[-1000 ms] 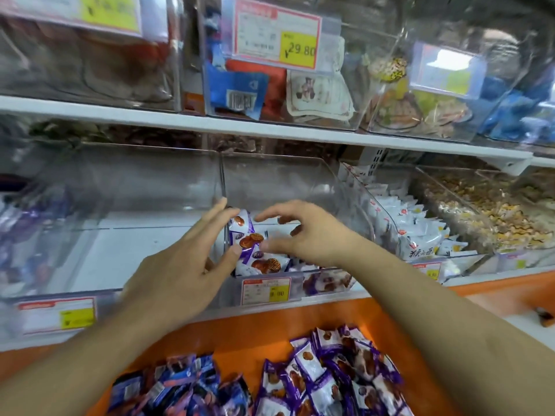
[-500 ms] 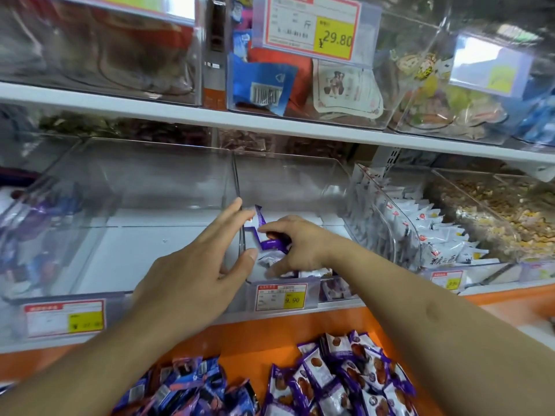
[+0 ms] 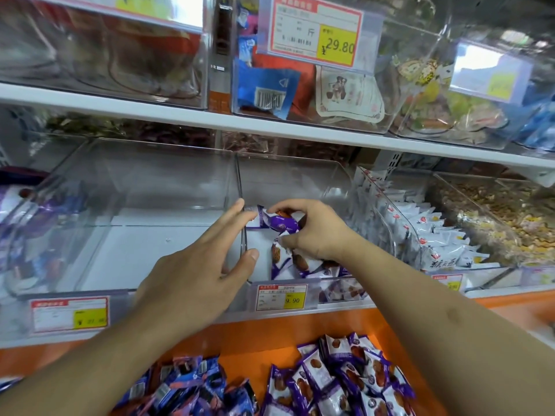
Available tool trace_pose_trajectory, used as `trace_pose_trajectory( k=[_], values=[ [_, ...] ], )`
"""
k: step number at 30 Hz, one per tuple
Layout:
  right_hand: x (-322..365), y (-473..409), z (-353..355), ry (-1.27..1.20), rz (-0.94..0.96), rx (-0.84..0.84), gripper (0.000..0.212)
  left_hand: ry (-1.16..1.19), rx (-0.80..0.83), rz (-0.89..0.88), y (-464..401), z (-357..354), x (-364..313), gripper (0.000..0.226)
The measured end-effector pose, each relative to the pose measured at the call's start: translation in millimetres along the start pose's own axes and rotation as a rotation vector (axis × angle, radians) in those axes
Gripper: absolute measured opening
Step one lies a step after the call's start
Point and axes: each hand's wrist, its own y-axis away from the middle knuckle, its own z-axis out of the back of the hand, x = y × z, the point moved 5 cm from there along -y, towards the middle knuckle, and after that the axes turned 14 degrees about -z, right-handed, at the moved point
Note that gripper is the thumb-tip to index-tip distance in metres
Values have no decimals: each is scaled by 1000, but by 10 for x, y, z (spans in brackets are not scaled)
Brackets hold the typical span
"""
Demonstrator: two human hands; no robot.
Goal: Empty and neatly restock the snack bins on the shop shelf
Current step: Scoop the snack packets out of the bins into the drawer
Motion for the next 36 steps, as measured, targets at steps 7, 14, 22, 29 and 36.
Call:
trace_pose_trajectory(
  k=[7,14,22,29,36],
  values=[
    [9,388,381,-98,57,-133,57,-9,-6,5,-2,-3,-5,61],
    [-128,1367,996,-248,147,-260,58,-1,-8,-12,2,13,0,63],
    [-1543,2042,459,-110,-95,-170,62,31,-4,3,16,28,-60,55],
    [-2692,1911,-99,159,-414,1,79,21,2,9,8,6,-64,56],
    [-1980,1854,100,229,-205,-96,64,22,19,4,11,9,-74,57]
  ],
)
